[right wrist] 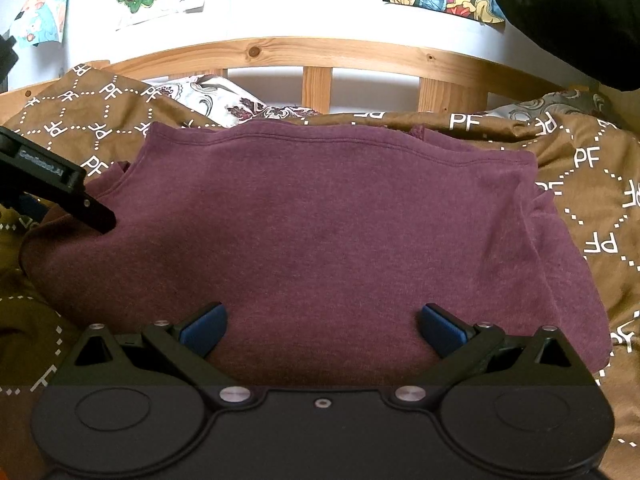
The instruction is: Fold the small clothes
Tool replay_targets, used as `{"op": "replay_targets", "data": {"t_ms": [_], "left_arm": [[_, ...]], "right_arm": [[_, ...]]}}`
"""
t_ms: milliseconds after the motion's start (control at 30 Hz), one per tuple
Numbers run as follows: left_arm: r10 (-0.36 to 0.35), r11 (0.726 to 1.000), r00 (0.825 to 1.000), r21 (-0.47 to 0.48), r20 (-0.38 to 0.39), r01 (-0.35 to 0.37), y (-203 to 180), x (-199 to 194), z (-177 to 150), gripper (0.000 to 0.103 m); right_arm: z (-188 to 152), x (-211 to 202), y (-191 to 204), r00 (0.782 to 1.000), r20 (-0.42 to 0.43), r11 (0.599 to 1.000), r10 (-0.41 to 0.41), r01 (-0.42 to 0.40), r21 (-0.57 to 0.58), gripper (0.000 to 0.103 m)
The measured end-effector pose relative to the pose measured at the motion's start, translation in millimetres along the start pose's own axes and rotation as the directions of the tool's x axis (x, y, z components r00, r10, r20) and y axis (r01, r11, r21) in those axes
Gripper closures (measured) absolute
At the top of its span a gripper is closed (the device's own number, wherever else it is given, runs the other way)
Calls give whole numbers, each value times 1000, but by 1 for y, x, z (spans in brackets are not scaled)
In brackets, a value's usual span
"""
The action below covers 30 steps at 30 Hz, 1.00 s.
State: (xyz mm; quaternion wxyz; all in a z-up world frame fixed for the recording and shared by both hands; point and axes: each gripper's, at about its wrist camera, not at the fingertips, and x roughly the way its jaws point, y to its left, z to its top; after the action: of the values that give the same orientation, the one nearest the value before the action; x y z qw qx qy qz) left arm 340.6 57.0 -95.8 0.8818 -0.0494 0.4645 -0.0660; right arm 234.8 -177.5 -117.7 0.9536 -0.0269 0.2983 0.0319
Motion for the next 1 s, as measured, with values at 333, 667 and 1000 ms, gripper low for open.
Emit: {"op": "replay_targets", "data": {"t_ms": [333, 667, 1000], "left_arm": [[15, 1000, 999, 5, -47, -14, -9, -9, 12, 63], [-44, 999, 999, 16, 15, 44, -40, -44, 24, 92], [-221, 968, 972, 139, 81, 209, -127, -82, 50, 92]], "right_arm": [[0, 1, -1, 1000, -2, 1000, 4, -4, 5, 0], [16, -14, -18, 994, -38, 994, 102, -100, 53, 1], [45, -64, -91, 996, 83, 984, -23, 8, 175, 1]]}}
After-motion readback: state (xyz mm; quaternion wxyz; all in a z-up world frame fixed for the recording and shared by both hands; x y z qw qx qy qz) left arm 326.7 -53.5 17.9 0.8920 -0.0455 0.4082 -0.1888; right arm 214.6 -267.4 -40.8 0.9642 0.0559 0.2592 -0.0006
